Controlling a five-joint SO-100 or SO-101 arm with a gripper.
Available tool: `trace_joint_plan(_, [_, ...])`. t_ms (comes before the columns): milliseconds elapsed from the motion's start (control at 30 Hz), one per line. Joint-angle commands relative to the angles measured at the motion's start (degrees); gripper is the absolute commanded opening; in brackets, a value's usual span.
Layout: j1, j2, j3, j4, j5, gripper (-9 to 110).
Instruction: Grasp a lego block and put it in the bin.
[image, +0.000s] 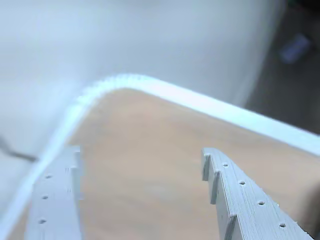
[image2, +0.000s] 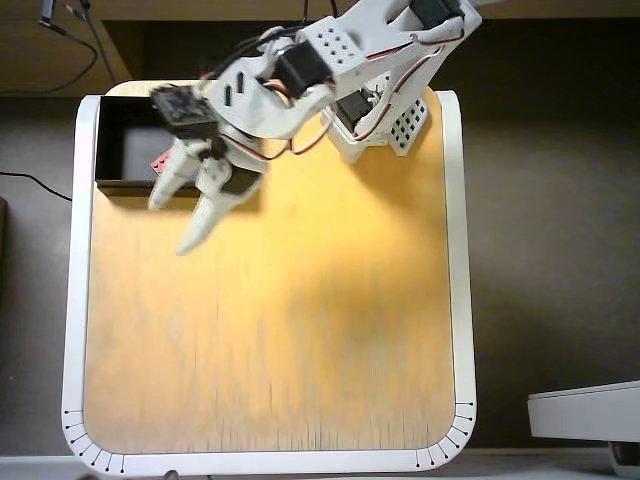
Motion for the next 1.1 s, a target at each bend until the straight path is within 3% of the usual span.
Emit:
trace_joint_plan(0, [-11.07,5.98,-6.94,-2.29,-0.18,10])
trace_joint_plan(100, [-18.63,7.91,-6.94,-2.37,0.44,0])
trace_joint_plan(300, [-31.64,11.16,-5.63,-2.37,1.85,0])
trace_joint_plan(533, [-44.56,19.69,9.14,-2.46,7.12,0])
trace_joint_plan(1067, [-49.48,37.09,44.30,-2.46,4.39,0])
